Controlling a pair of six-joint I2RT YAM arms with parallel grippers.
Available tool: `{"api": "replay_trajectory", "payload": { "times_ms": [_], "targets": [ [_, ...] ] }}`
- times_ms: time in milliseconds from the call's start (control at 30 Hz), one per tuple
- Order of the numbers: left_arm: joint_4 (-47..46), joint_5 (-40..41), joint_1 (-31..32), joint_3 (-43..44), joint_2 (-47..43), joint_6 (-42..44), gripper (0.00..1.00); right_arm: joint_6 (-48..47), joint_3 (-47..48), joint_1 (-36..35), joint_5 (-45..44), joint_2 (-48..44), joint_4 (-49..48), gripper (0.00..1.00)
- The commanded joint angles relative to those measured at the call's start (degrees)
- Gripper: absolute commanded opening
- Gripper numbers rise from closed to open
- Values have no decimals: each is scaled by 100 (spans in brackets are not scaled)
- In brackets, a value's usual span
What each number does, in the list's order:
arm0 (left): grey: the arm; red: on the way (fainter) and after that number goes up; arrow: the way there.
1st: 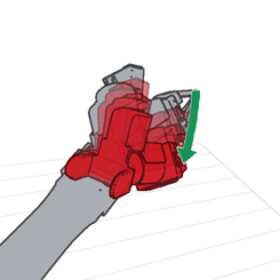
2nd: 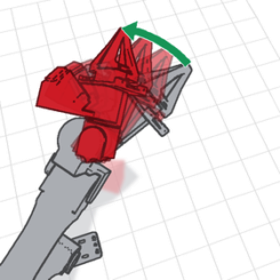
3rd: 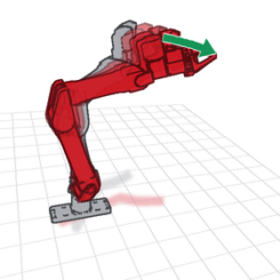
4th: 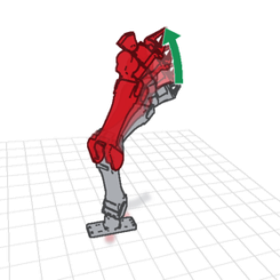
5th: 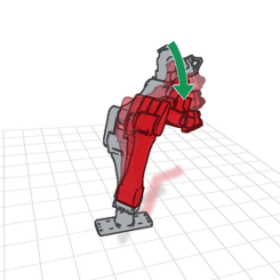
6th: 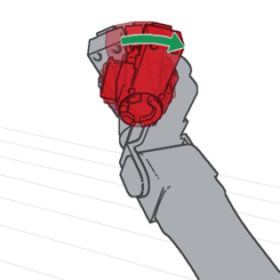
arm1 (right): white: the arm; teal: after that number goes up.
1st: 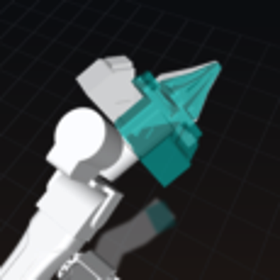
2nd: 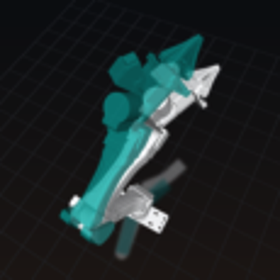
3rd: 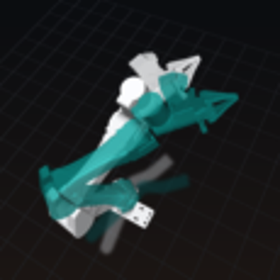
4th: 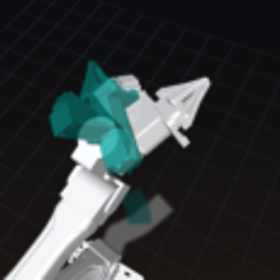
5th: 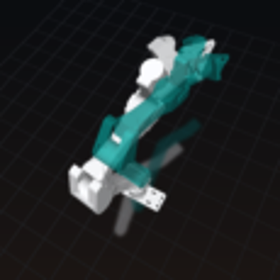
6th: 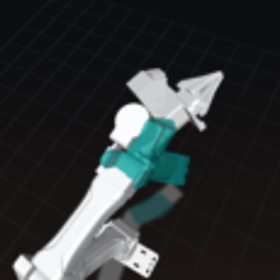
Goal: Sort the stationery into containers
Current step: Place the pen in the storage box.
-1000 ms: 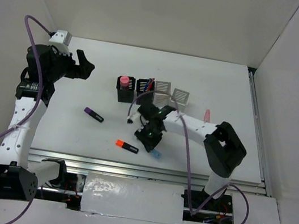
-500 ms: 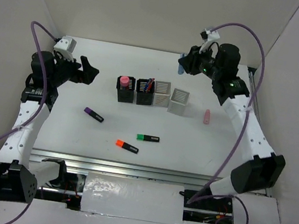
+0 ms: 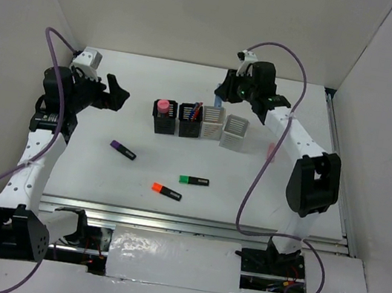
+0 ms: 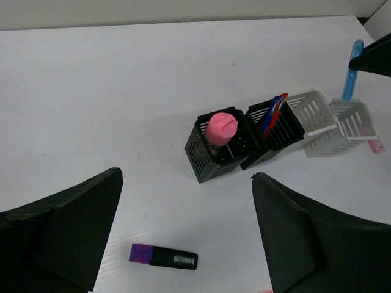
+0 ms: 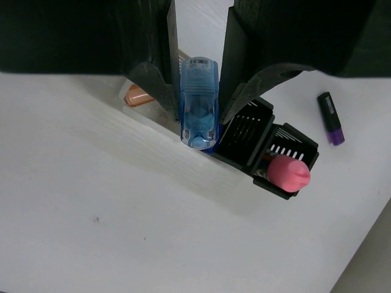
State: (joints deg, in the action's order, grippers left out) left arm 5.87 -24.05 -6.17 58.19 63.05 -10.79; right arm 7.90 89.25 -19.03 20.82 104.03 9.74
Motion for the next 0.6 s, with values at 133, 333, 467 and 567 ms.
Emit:
{"api": "replay_trajectory", "payload": {
  "times_ms": [133,333,467,567],
  "targets": [
    [-226,182,-59,70,-56,208,99,-17,303,-128,238,381,-499,16],
    [-183,138,-121,148,-3,226,99,-104,321,-224,151,539,-464,42],
    [-235,164,-138,122,-20,235,99,-61,523,-189,54,400,-130,69],
    [-306,147,-156,69,-82,226,99,-26,549,-119,63,22,168,72]
  ]
}}
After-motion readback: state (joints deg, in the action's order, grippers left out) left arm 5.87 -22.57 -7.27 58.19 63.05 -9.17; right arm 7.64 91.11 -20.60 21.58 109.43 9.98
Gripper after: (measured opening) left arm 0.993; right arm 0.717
